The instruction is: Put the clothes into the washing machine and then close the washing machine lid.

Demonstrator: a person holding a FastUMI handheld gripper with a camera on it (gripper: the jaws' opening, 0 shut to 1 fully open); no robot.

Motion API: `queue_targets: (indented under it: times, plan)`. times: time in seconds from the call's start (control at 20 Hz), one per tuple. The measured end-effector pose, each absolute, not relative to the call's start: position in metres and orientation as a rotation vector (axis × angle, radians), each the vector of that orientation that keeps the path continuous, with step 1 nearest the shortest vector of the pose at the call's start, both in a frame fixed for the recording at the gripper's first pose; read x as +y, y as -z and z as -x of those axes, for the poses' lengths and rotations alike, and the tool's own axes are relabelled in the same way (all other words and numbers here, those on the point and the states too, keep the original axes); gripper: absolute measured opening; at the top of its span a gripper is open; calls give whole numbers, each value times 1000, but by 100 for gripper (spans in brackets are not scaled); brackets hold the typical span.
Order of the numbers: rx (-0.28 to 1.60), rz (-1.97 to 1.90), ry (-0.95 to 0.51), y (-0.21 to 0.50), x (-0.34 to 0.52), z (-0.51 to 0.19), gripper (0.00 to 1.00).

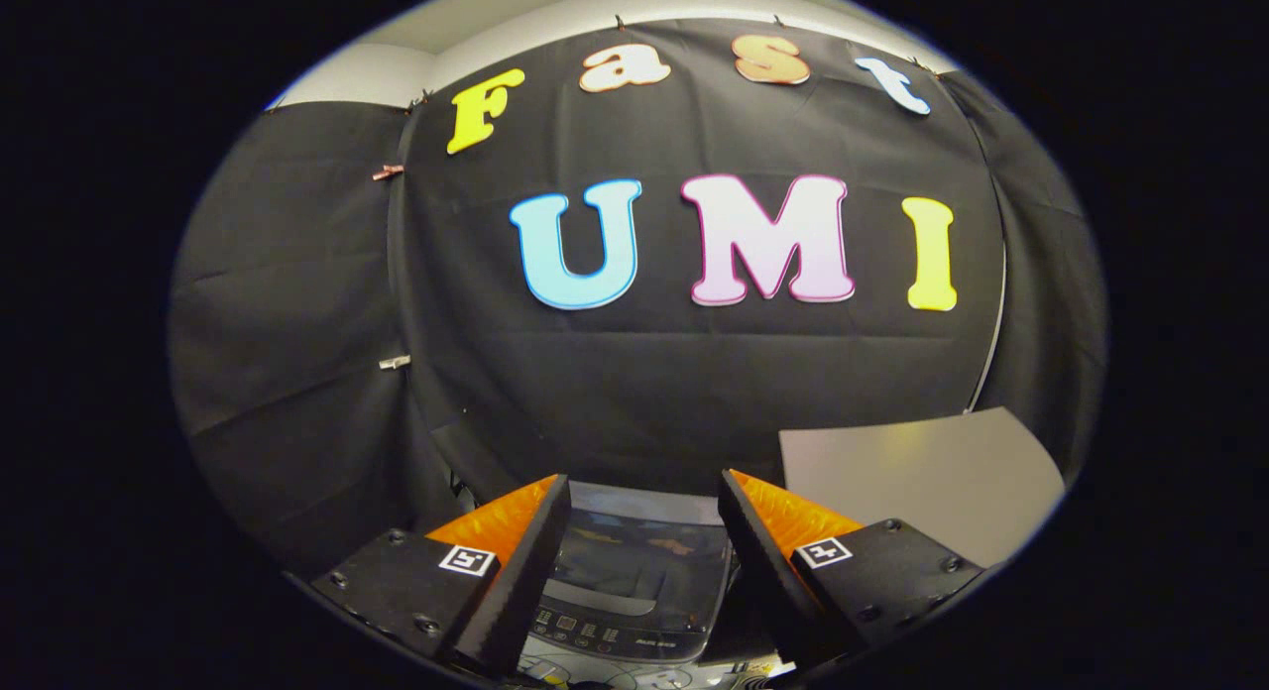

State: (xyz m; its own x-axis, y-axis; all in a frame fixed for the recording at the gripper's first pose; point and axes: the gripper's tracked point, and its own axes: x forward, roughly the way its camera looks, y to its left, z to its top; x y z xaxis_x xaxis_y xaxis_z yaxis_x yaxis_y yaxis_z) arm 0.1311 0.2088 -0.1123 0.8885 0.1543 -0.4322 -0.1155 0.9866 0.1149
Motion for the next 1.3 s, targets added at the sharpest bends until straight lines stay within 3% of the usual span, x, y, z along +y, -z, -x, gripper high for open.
queue_targets:
  times: [0.45,1.3]
  plan:
    - [228,-46,-164,15,136,-79,94]
    - [124,0,-97,-38,27,22,97]
